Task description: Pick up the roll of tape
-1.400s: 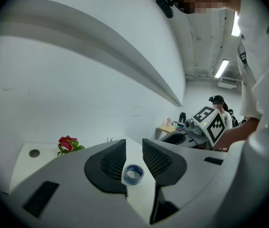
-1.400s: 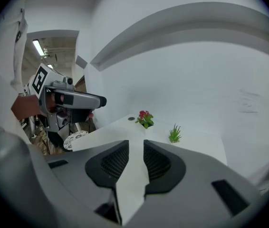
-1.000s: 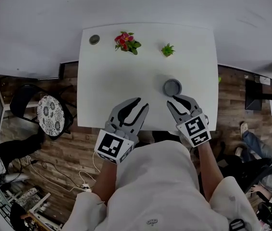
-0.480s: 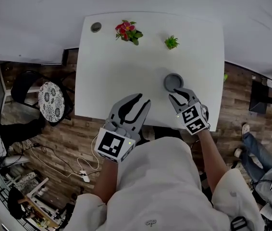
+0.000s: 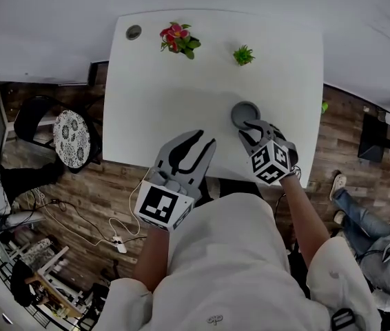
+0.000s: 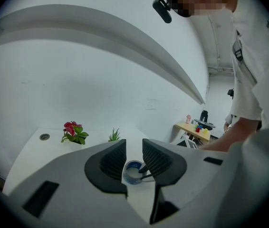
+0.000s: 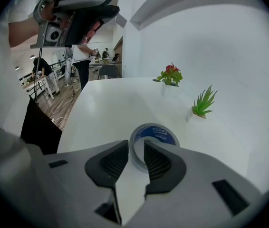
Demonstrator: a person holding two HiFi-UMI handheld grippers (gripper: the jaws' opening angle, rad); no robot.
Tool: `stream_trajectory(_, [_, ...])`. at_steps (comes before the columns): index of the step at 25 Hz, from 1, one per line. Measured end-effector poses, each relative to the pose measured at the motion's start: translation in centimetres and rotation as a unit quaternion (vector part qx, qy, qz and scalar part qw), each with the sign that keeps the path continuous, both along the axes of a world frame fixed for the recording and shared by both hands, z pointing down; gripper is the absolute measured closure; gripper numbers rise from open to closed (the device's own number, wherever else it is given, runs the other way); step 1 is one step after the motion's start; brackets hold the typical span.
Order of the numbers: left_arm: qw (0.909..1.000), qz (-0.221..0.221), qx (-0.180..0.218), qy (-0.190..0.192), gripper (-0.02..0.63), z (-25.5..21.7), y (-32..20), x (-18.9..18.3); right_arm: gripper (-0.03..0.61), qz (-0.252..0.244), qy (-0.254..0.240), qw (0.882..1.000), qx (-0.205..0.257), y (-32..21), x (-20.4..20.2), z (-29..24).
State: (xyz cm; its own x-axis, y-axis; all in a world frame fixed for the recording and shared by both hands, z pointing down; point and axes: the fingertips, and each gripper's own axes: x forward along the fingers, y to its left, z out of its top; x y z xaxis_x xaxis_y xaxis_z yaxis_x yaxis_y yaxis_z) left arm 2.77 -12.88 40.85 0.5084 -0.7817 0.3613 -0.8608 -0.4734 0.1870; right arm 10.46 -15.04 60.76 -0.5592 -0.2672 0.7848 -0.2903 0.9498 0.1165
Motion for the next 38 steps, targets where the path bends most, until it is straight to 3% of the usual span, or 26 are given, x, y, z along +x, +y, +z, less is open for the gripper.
stream_trajectory(18, [0.9996,-0.023,-0.016,-0.007,0.497,1.0,0.5,-0.7,0.489,-0.089,0.059,0.994,0.027,0.2,-1.4,2.5])
stream_trajectory(38, [0.9993,-0.03,-0.02,-0.013,0.497,0.9,1.0,-0.5,0.517,-0.102,0.061,0.992,0.04,0.3,-1.4,2.4])
